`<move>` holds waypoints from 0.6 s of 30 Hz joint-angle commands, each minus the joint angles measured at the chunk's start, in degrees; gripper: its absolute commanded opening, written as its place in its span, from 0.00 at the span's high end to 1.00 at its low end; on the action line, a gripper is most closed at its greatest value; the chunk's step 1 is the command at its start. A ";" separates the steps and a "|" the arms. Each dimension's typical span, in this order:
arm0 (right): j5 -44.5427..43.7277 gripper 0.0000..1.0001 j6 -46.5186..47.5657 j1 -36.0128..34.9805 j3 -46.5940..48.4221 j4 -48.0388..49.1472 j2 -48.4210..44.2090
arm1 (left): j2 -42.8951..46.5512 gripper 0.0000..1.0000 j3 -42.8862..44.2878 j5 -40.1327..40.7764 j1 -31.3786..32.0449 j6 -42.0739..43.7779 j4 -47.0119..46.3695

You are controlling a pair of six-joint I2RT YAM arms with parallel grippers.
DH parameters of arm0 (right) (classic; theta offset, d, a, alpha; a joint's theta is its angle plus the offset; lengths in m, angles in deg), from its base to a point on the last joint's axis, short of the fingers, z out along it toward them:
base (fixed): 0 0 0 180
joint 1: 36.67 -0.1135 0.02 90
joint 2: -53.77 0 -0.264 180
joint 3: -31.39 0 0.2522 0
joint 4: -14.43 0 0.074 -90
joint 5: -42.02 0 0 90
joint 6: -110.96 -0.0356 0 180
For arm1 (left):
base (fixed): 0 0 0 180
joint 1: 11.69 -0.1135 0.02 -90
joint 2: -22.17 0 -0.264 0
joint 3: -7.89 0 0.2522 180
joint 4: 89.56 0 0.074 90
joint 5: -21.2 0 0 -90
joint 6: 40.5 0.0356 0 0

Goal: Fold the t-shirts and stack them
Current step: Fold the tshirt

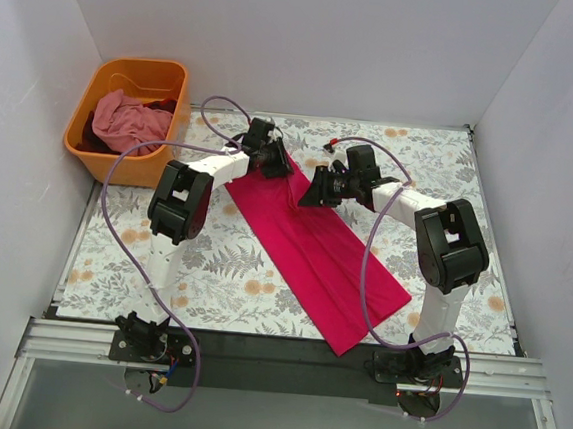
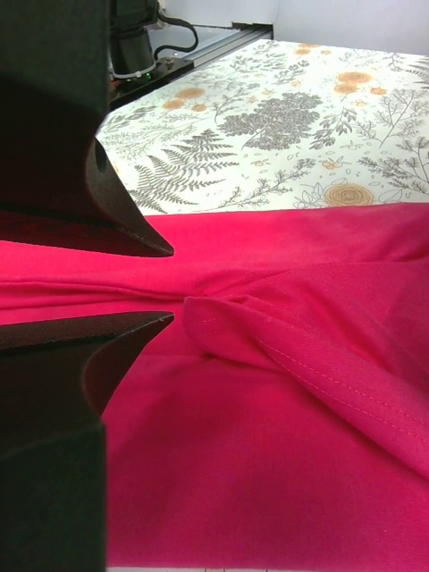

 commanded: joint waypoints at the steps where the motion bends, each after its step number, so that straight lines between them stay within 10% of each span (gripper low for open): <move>1: 1.09 0.62 -0.22 -0.54 0.36 2.13 0.26 | 0.49 0.72 1.33 0.81 0.16 0.18 1.18; 7: 0.04 0.63 1.18 -1.68 1.24 2.04 0.71 | 2.42 0.99 2.39 0.72 0.24 0.97 1.18; 18: -10.94 0.63 6.37 -5.46 3.52 -0.50 1.23 | 4.18 1.00 3.09 1.51 0.16 1.58 1.09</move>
